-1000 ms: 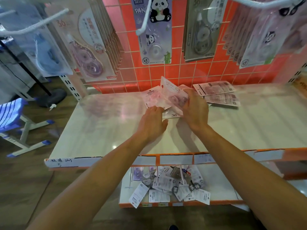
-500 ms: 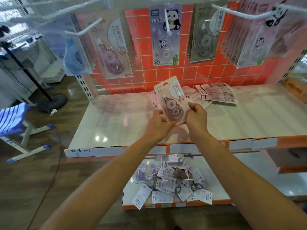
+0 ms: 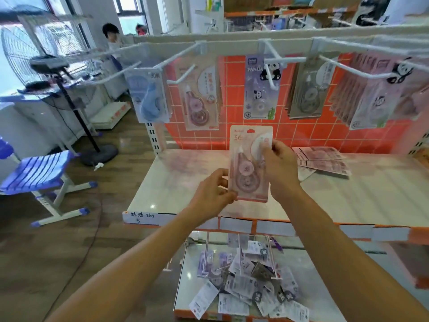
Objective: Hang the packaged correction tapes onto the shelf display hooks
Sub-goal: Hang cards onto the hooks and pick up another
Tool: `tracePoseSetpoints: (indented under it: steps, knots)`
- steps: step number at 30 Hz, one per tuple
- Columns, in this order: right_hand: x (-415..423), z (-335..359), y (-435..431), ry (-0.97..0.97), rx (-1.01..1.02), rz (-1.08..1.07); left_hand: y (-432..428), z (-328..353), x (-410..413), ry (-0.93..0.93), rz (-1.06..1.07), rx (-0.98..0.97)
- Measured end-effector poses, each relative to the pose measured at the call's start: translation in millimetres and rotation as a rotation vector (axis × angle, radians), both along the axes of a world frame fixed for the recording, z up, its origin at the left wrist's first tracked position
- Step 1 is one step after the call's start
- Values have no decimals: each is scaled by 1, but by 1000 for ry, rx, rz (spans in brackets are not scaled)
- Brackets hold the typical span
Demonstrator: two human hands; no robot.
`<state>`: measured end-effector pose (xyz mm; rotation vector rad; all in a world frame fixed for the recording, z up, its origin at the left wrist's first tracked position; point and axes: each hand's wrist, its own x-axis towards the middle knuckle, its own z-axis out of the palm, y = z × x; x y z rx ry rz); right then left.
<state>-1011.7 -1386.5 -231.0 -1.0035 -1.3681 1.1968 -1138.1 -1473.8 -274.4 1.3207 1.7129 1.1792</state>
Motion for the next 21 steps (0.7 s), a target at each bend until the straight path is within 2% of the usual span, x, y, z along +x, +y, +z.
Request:
tracePoseSetpoints:
  steps: [10, 16, 21]
  knots:
    - [-34, 61, -13, 153, 255, 257, -22, 37, -35, 77, 99, 211]
    - [-56, 82, -34, 123, 463, 283, -34, 49, -60, 237, 143, 303]
    - [-76, 95, -46, 132, 555, 238, -43, 64, -79, 279, 175, 329]
